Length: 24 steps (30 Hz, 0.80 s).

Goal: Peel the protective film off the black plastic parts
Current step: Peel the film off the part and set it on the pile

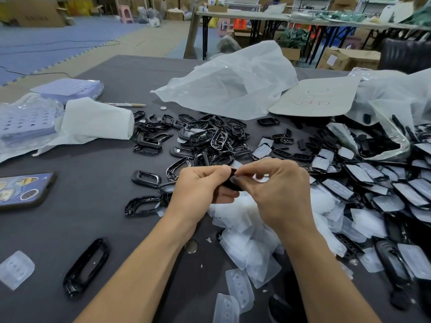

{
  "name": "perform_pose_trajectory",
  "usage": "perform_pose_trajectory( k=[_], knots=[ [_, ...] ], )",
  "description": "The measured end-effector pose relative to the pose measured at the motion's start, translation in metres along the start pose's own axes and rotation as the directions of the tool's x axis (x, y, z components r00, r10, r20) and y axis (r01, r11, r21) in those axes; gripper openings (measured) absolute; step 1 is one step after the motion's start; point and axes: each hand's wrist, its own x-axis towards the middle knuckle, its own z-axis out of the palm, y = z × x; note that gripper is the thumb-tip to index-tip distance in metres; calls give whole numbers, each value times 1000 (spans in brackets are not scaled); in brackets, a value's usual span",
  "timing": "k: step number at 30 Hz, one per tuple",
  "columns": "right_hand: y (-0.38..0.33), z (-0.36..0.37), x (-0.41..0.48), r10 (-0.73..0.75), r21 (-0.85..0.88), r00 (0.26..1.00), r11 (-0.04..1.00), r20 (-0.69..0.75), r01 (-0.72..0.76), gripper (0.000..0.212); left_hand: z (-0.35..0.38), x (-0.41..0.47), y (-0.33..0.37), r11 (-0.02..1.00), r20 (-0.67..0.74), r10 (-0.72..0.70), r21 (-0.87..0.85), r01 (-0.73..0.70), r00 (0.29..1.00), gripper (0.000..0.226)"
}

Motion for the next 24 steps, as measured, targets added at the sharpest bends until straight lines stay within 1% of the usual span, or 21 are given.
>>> perform_pose_trajectory(
  k=[1,3,6,9,12,14,19,21,24],
  knots=[
    [1,0,1,12,12,1000,1000,3,-12,16,0,0,1,999,19,-31,-31,32,999,35],
    [3,-1,3,57,97,998,994,29,-59,15,-1,0,2,992,43,-80,-94,84,996,46],
    [6,-3,6,110,215,991,969,77,-124,15,-1,0,3,972,82,-147,-175,159,986,53],
    [8,-3,6,128,239,986,959,110,-151,17,-1,-1,3,955,129,-192,-206,216,973,63],
    [10,-2,6,132,233,983,960,125,-158,19,-2,0,2,954,127,-193,-210,216,973,70],
    [11,-2,7,124,229,984,962,128,-151,19,-2,0,1,958,114,-188,-198,208,975,69],
    [10,-5,8,78,243,987,964,137,-110,21,-2,2,-2,957,69,-220,-180,229,973,58],
    [7,-6,7,30,202,988,978,154,-61,22,-2,2,-3,959,64,-225,-160,232,972,54],
    [1,-4,3,-35,128,974,992,226,6,23,-1,1,-2,967,90,-222,-108,231,971,52]
  ],
)
